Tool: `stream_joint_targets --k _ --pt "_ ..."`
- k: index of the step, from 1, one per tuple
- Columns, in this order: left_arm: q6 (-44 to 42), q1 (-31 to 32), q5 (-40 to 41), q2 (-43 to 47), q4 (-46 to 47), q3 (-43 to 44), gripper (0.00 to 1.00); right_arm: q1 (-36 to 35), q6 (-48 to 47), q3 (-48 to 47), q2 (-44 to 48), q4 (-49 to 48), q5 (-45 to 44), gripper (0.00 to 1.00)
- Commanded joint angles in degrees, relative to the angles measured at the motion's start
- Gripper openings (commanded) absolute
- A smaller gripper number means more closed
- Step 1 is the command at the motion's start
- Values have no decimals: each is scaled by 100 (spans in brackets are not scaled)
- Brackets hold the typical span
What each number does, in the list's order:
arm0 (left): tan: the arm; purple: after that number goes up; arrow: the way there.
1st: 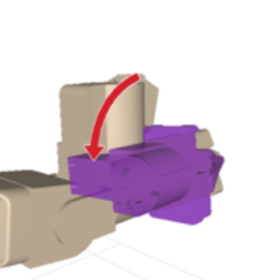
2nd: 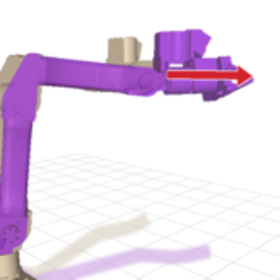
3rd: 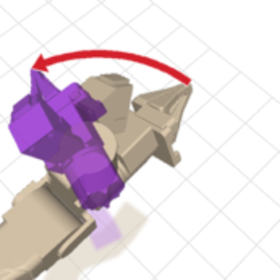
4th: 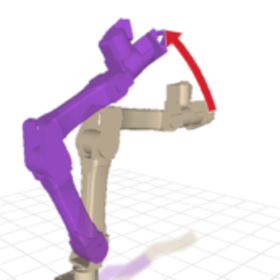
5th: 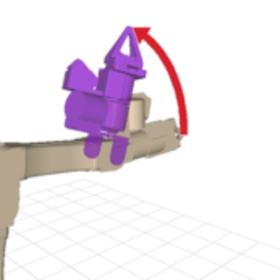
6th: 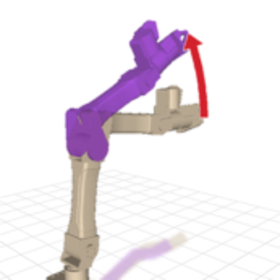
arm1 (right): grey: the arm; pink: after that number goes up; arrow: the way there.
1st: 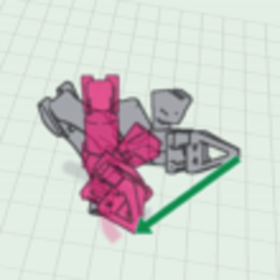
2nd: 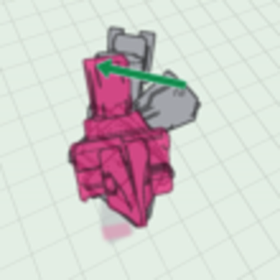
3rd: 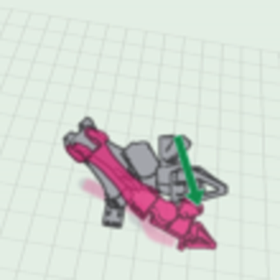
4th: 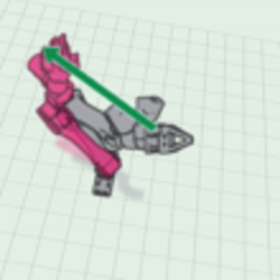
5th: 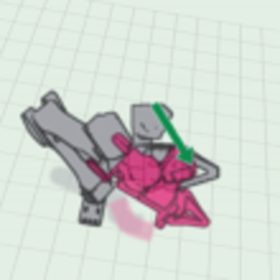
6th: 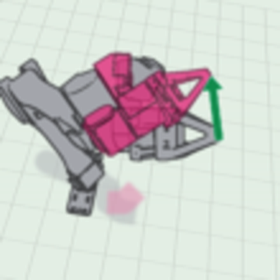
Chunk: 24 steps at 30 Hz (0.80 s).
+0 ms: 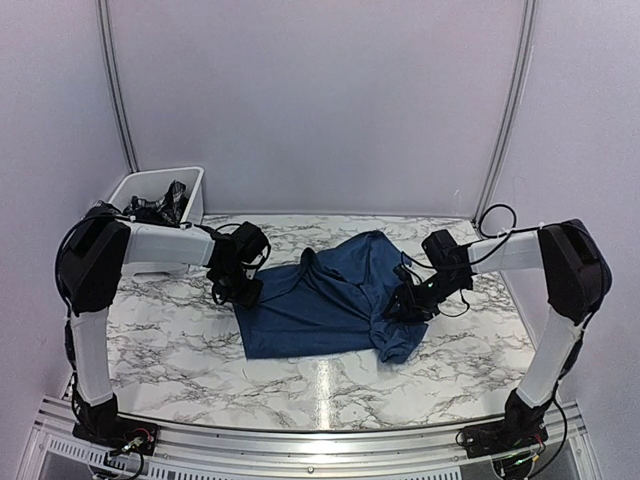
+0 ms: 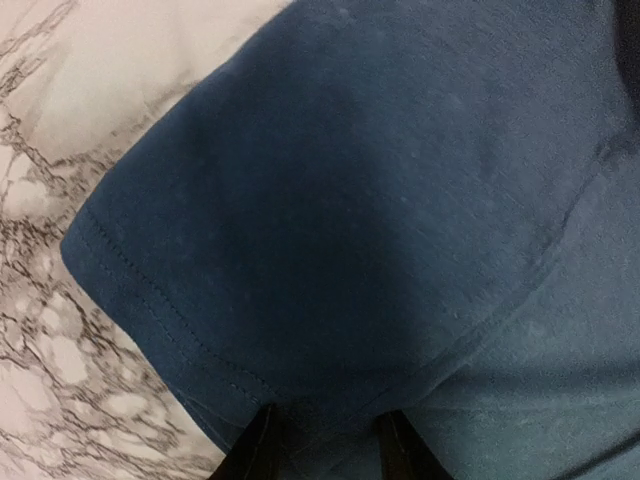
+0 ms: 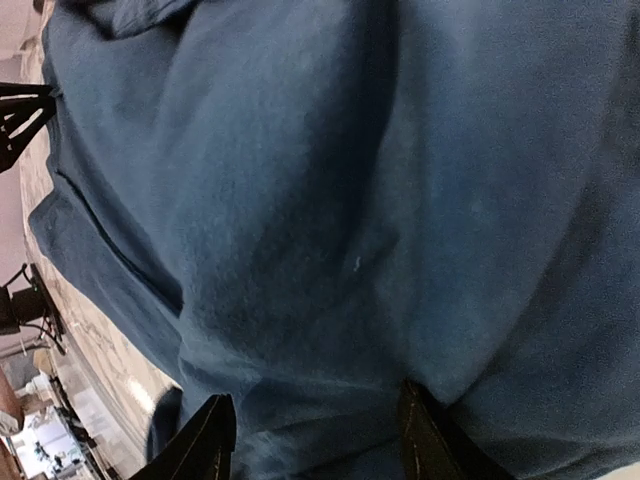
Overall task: Fold and stack the mixed laundry pile
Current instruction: Rotate the crumpled T-shirt at the center of the board.
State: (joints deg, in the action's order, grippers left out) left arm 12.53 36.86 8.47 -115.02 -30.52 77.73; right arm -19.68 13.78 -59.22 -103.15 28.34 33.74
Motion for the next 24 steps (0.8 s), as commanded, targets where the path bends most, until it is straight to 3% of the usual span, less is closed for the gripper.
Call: stream_joint_targets --k 1,6,10,15,20,24 --pt "69 -584 300 -734 -414 524 35 712 -152 18 -99 252 -601 57" --pt "-11 -1039 498 -1055 -701 1261 36 1137 -460 -500 -240 581 -979 59" --pt "-229 -1067 442 -429 -679 1180 47 1142 -726 -888 41 935 -864 59" --pt "-466 -1041 -520 644 -344 536 59 1049 -772 -989 573 737 -477 59" --pt "-387 -1036 -1454 766 -332 258 56 903 -863 -1157 350 743 -248 59" --pt "-182 -1041 -1596 581 -346 167 55 871 -931 -1039 291 791 -175 59"
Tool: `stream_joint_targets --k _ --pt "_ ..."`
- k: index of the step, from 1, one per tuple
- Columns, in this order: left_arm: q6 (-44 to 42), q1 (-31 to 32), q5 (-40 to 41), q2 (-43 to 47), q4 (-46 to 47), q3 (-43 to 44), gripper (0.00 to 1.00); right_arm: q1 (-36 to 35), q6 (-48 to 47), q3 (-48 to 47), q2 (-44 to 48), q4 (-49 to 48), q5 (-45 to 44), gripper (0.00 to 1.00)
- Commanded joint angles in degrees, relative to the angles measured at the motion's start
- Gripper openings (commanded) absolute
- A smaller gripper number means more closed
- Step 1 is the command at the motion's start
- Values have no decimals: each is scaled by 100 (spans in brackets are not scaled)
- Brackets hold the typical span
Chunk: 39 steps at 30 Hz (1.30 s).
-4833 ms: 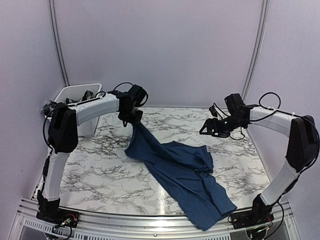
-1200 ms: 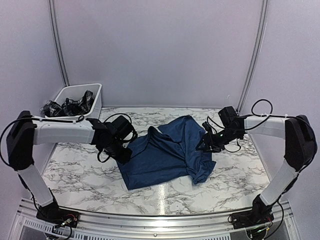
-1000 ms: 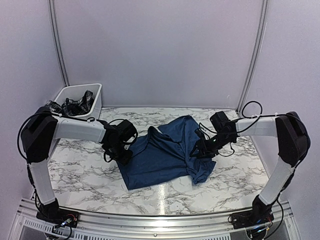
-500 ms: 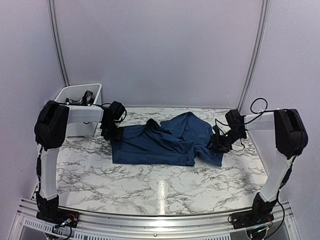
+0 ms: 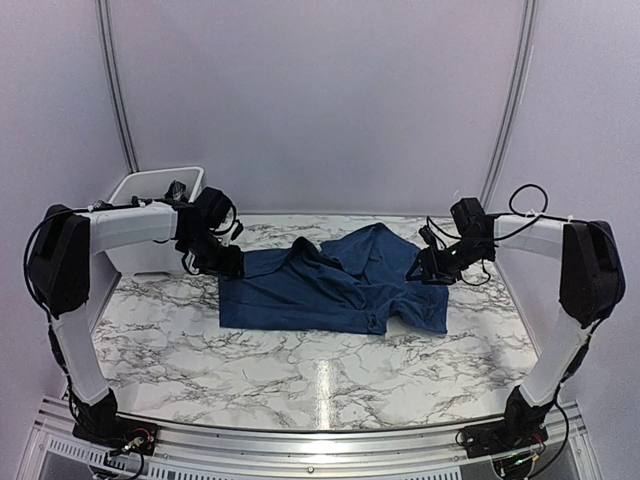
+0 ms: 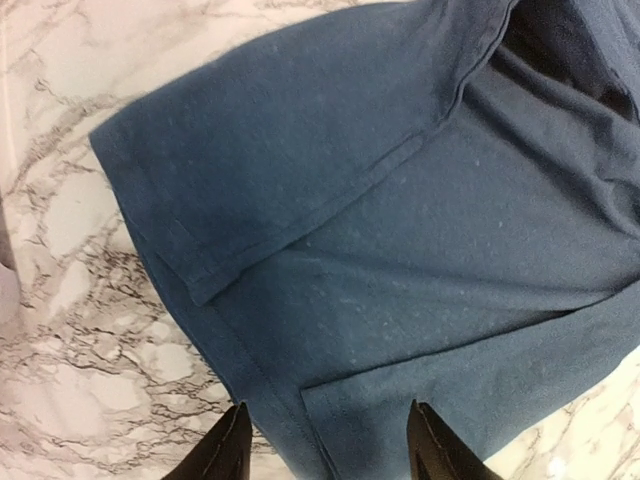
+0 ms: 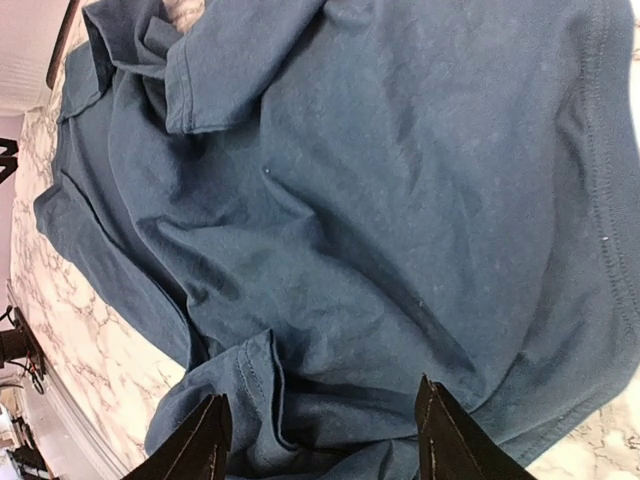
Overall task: Fold and stack the mixed laundry pile
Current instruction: Rotate the crumpled T-shirt at the center of the board, then flatten out the crumpled T-shirt at the center of the board.
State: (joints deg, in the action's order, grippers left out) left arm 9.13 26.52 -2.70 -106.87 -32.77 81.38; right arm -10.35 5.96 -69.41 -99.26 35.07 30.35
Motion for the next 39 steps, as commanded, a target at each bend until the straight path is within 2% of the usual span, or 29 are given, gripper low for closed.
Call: stream_joint_targets --k 1,5,12,18,22,27,30,34,39 --pt "232 -7 -489 -303 -139 -190 56 -65 -150 34 -82 109 164 59" --pt "413 -7 -541 -505 -213 -148 55 -63 -175 174 -54 110 133 59" --pt "344 10 -735 -440 -310 -419 44 -47 -147 253 -32 66 119 59" --pt "416 34 -872 -405 -442 -667 51 -20 -147 256 -56 68 114 59" --pt "205 252 -668 -138 -411 -726 28 -15 -122 315 -80 49 112 59" --pt "-202 718 -284 412 -410 -967 14 2 -86 414 -110 13 135 59" --pt "-552 1169 60 733 -414 -1290 0 35 -61 452 -111 -9 140 59" --pt "-1119 2125 672 1260 -337 -1887 0 67 -21 463 -88 36 150 59" --pt "-1350 3083 1255 1726 -477 -2399 0 89 23 580 72 142 138 59"
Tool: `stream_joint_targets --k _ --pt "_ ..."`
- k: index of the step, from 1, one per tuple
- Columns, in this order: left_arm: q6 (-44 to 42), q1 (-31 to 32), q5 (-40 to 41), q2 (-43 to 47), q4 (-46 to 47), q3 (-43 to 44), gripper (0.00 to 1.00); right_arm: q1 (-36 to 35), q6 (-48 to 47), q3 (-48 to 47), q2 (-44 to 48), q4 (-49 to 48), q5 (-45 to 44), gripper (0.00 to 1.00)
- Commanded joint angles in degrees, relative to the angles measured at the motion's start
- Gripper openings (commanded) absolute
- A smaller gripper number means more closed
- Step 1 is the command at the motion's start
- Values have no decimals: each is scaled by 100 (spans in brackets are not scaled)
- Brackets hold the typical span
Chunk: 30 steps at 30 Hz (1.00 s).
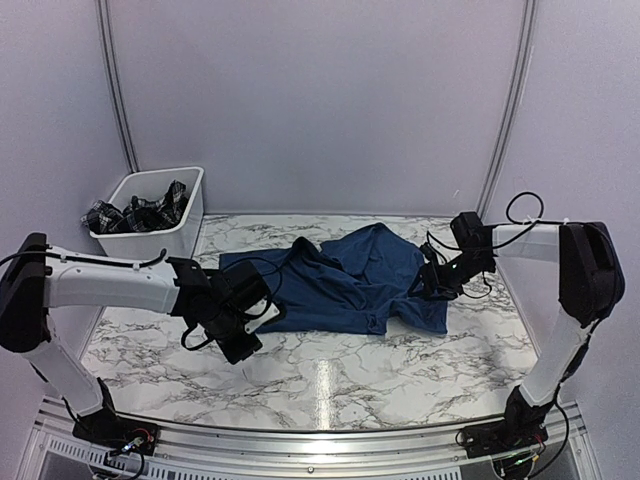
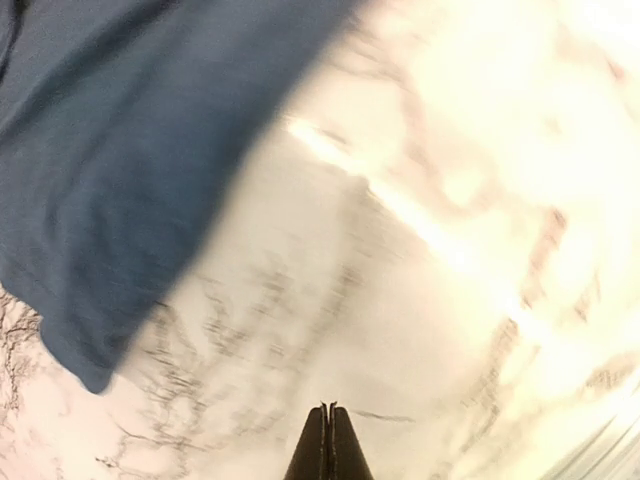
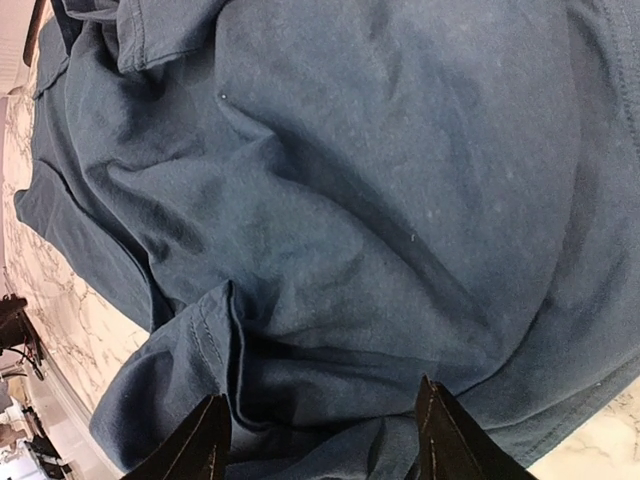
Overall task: Fold and stack the mixed laundry pile
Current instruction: Flatten out the crumpled T-shirt at the center of the board.
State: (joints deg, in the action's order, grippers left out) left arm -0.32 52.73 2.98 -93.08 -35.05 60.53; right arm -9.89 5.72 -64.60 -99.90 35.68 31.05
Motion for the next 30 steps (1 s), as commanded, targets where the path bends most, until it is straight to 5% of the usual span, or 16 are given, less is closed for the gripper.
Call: stream_joint_targets --k 1,4,7,12,17,23,30 --pt "-274 518 871 454 -251 -370 0 52 66 150 182 99 72 59" --pt "366 15 764 647 -214 -323 0 62 158 345 346 173 61 59" --pt "825 -865 -119 720 -102 -137 21 66 213 514 634 354 -167 61" --pt "1229 -1510 -167 561 138 168 52 289 394 807 1292 536 -642 65" --pt "1412 -1987 -433 -60 273 418 58 209 372 768 1210 103 265 69" --pt "1336 -2091 -702 -691 324 873 62 -243 73 90 388 150 340 81" --pt "1324 -2095 -745 -800 323 1046 63 -668 -123 391 676 922 432 56"
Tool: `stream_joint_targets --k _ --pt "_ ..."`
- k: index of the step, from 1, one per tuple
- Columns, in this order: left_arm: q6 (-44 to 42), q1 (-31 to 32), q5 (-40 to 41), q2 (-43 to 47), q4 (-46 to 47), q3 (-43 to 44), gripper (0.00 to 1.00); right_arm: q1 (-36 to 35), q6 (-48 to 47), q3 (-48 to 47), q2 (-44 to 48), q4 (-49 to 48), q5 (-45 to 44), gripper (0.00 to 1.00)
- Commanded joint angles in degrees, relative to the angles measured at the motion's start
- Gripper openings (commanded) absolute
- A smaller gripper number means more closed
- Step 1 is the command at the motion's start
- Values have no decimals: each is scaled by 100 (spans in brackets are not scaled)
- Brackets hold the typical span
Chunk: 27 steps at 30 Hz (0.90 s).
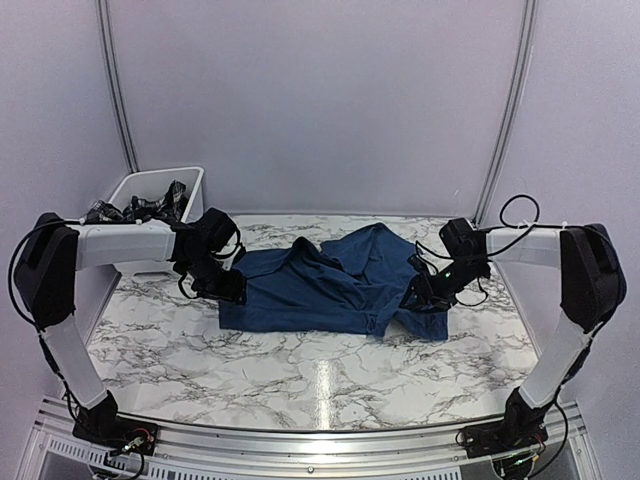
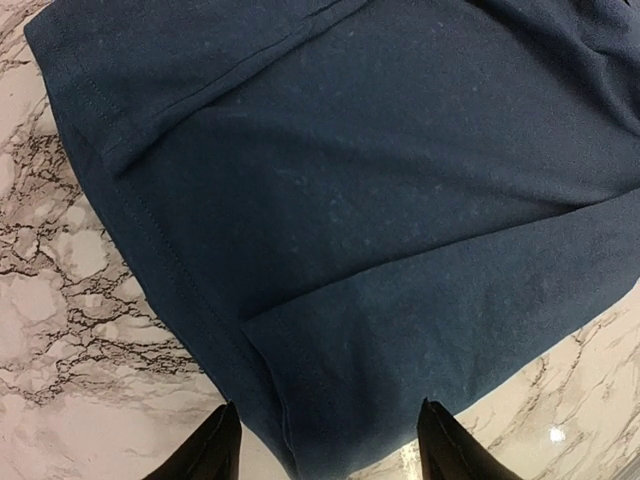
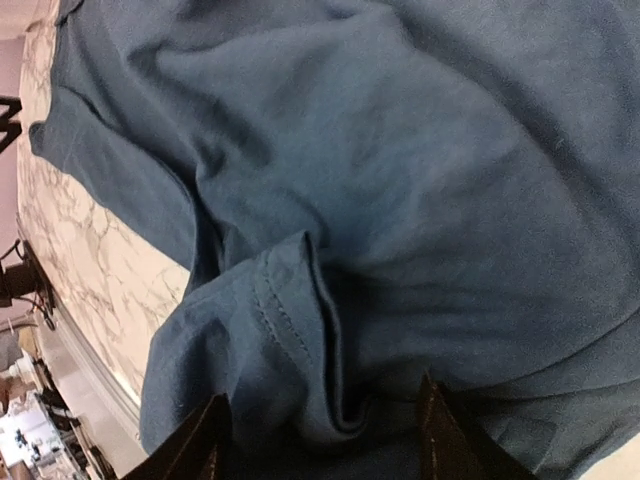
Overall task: Fold and stack the mixed laundry pile
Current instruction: Flatten out the crumpled T-shirt at the center of the board.
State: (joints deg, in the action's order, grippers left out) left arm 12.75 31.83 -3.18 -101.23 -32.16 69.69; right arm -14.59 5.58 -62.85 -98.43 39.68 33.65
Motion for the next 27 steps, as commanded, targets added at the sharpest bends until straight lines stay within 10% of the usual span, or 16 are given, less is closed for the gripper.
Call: stream_joint_targets --k 1,10,19,27 --pt "8 -7 -131 30 31 104 63 -237 -34 473 743 560 224 54" --pt "-83 -2 -205 230 8 -202 63 -464 685 1914 1820 837 690 45" --pt "-161 -10 -291 425 -5 -262 63 330 490 682 2002 578 37 72" --pt "-260 -62 -346 307 -67 -14 63 536 -205 168 1169 562 163 73"
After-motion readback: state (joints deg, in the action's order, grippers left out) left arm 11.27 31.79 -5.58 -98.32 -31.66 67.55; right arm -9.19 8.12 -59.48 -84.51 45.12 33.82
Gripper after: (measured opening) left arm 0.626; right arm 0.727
